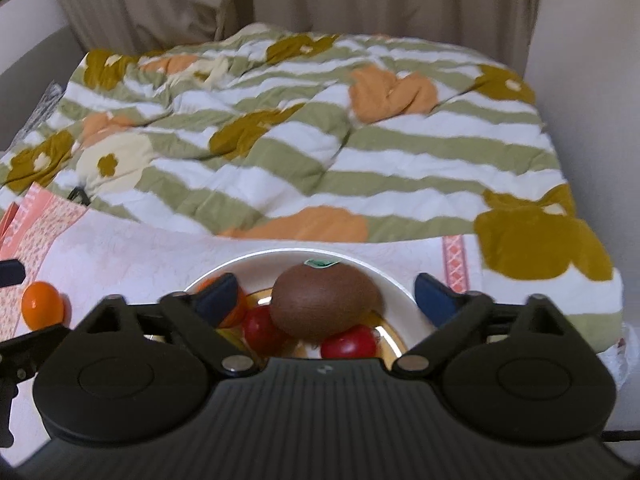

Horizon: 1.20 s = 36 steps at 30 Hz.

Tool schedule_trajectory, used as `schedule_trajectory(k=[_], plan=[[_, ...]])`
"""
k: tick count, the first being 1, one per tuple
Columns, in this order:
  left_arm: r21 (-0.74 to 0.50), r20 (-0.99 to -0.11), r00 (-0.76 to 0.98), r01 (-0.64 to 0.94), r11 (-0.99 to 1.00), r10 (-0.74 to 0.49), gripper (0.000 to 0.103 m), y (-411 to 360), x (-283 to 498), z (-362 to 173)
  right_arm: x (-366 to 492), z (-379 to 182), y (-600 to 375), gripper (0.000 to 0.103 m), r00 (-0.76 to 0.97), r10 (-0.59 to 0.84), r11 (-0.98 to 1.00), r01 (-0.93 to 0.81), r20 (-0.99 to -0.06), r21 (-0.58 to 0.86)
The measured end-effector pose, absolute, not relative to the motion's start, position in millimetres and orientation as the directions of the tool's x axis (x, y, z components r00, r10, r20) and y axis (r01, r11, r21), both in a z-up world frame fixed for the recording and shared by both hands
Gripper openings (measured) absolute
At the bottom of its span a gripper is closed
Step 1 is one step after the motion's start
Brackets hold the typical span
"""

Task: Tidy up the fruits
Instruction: 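Open the left tool over the bowl while the right tool lowers the kiwi in and opens, then grasp a large orange with the left tool while the right tool grasps another orange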

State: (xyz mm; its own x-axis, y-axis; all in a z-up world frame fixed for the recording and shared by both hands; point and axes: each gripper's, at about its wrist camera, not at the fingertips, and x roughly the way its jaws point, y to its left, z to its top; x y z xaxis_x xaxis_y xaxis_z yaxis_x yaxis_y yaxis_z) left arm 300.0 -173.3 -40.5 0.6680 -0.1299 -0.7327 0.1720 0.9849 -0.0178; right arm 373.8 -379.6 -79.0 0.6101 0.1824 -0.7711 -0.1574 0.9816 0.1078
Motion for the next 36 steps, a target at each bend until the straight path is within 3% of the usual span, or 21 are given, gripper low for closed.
schedule_trajectory(k=[11,26,36], plan=[[-0.008,-0.681,0.722,0.156,0.988,-0.120,0.095,-175,267,-13,339,-41,-394,0.103,0.662,0.173,0.985,-0.129,-0.730,0.117],[-0.037,-0.571,0.810,0.137,0.990,-0.134,0.098,-174,158,34,218,35,-401,0.103,0.766,0.166,0.986,-0.141,-0.620,0.091],[0.039,-0.562,0.826,0.079,0.996,-0.044,0.103,-132,121,33,166,39,-358,0.103,0.776,0.195,0.976,-0.211,-0.600,0.045]])
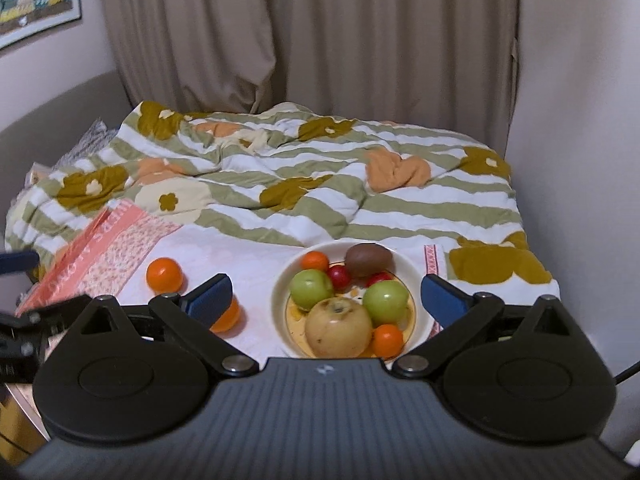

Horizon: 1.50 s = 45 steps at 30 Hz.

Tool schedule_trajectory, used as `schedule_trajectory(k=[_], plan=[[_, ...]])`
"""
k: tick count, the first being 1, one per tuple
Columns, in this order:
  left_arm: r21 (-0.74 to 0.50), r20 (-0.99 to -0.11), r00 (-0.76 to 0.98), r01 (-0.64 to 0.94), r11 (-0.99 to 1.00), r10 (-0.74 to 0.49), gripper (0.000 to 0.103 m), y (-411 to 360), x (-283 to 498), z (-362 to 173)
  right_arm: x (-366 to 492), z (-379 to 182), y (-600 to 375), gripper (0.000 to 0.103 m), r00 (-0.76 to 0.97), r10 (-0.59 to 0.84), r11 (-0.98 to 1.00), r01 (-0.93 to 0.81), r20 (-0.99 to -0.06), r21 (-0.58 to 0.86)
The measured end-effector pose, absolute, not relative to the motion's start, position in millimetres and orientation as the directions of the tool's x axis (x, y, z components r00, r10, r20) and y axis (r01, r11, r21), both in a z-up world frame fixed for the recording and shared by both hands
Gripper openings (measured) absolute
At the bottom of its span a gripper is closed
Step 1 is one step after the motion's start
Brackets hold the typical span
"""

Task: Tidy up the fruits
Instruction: 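Grasp a large orange with the left tool while the right tool grasps another orange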

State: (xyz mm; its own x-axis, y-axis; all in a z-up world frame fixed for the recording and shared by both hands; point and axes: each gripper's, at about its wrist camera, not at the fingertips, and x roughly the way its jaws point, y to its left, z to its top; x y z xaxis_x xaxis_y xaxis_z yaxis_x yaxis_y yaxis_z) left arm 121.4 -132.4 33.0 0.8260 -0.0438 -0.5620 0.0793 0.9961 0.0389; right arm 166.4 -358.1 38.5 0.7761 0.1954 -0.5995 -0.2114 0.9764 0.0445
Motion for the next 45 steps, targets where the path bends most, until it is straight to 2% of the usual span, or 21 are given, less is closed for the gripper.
schedule_trajectory(k=[7,14,21,26,35,38,45], plan=[[0.048,-0.591,0.807,0.049,0.998,-0.011,0.103,-77,141,18,168,20,-318,0.103,0.764,0.191,0.974,-0.227,-0.616,0.021],[0.072,-0.629,0.776,0.111,0.991,-0.041,0.103,-36,181,-2,186,-11,-275,0.103,0.758,0.153,0.977,-0.214,-0.634,-0.021],[0.083,-0.686,0.720,0.224,0.971,-0.107,0.103,-14,230,-32,213,-49,-251,0.103,0.675,0.146,0.984,-0.178,-0.723,0.033],[0.074,-0.722,0.666,0.344,0.936,-0.188,0.103,-11,260,-52,222,-63,-240,0.103,0.666,0.141,0.985,-0.172,-0.733,0.033],[0.086,-0.779,0.575,0.496,0.864,-0.252,0.103,-24,290,-87,234,-80,-230,0.103,0.645,0.144,0.985,-0.168,-0.750,0.045],[0.074,-0.793,0.552,0.506,0.859,-0.257,0.099,-29,297,-96,237,-85,-228,0.103,0.635,0.138,0.986,-0.161,-0.760,0.045],[0.035,-0.822,0.499,0.525,0.850,-0.275,0.073,-35,307,-109,245,-91,-222,0.103,0.617,0.137,0.985,-0.165,-0.775,0.043]])
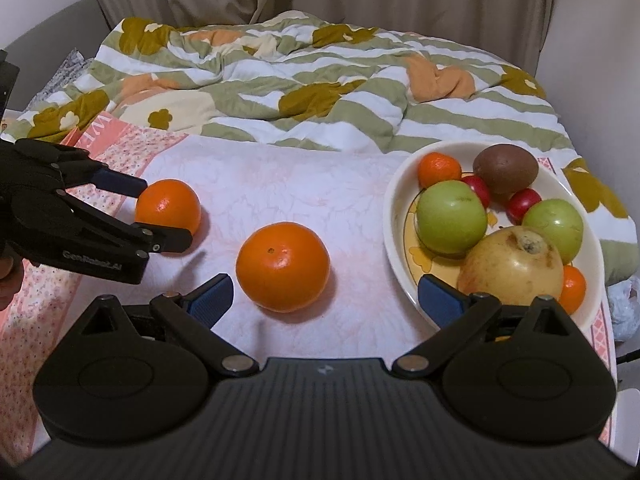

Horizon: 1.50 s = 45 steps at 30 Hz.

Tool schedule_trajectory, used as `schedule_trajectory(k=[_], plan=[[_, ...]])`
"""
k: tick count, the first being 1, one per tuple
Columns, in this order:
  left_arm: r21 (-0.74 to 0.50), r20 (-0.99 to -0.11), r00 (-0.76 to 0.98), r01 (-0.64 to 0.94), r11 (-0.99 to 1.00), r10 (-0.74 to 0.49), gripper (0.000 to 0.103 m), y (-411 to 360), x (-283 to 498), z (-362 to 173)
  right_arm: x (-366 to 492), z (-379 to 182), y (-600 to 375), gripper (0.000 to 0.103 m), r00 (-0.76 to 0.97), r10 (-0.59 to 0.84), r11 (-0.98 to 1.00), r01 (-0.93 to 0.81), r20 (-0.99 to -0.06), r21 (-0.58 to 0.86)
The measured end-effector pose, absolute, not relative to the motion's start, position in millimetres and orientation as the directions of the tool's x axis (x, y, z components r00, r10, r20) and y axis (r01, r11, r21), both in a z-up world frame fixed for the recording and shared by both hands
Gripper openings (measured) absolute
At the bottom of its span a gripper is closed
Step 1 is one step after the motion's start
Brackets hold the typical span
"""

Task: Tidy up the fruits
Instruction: 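Grasp a large orange with the left tool while the right tool grasps another orange, then carry the orange to the white bowl while the right tool carries its orange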

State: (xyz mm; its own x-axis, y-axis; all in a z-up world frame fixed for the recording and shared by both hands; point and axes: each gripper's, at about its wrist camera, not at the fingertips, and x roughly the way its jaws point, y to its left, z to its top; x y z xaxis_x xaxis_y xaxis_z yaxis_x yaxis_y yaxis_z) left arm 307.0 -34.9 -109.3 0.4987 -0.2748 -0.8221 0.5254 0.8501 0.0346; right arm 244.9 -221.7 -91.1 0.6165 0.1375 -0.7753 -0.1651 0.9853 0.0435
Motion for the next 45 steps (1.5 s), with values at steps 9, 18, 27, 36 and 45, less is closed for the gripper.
schedule_trajectory(k=[9,18,27,36,45], plan=[[0.033,-0.826,0.494,0.522,0.853,-0.271,0.065,-32,305,-110,253,-97,-213,0.103,0.600,0.146,0.982,-0.185,-0.787,0.042],[0.001,-0.824,0.513,0.425,0.905,-0.240,0.064,-15,301,-108,266,-108,-200,0.103,0.580,0.163,0.974,-0.224,-0.798,0.036],[-0.017,-0.819,0.521,0.397,0.918,-0.240,0.064,-12,295,-107,275,-118,-192,0.088,0.567,0.168,0.968,-0.250,-0.807,0.027],[-0.018,-0.803,0.547,0.376,0.927,-0.238,0.064,-12,286,-96,267,-116,-192,0.077,0.564,0.166,0.972,-0.230,-0.809,0.039],[-0.026,-0.775,0.582,0.359,0.933,-0.246,0.064,-14,270,-74,241,-88,-208,0.077,0.610,0.143,0.983,-0.179,-0.779,0.040]])
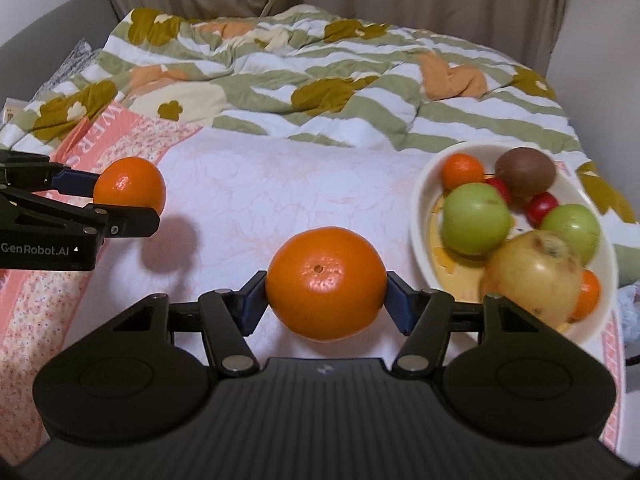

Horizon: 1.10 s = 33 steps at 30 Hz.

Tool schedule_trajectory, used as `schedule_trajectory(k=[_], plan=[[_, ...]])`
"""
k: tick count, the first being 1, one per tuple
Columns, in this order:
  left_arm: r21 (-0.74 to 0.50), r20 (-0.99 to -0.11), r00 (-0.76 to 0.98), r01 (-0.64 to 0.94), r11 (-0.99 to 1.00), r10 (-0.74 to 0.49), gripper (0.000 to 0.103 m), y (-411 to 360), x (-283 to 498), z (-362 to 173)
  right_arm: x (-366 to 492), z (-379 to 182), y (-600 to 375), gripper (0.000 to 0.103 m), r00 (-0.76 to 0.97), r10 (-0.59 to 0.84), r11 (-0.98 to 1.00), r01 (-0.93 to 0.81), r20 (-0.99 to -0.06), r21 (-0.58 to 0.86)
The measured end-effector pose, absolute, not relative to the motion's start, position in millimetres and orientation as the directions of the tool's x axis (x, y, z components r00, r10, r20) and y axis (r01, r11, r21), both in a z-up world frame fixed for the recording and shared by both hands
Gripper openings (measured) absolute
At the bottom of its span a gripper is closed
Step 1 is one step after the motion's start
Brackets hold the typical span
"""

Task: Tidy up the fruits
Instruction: 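Carry the orange to the white bowl while the right tool carries its orange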

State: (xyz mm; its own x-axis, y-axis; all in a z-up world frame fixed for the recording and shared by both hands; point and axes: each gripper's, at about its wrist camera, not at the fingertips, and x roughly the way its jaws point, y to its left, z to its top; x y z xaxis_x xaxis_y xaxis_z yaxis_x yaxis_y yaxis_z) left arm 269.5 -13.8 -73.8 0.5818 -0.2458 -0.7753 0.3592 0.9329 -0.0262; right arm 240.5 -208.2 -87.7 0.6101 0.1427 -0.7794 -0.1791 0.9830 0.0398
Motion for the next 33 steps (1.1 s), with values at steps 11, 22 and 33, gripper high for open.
schedule_trajectory(k=[11,22,33], plan=[[-0.044,-0.722,0.628,0.378,0.925,-0.291,0.064,-30,238,-39,194,-46,-228,0.077,0.663,0.092,0.995,-0.093,-0.743,0.040],[-0.045,-0.665,0.655,0.445,0.895,-0.359,0.064,-58,215,-4,147,3,-249,0.077,0.726,0.036,0.998,0.004,-0.687,0.056],[-0.012,-0.634,0.703,0.408,0.913,-0.322,0.064,-118,211,15,145,36,-326,0.077,0.762,0.053,0.997,-0.010,-0.645,0.070]])
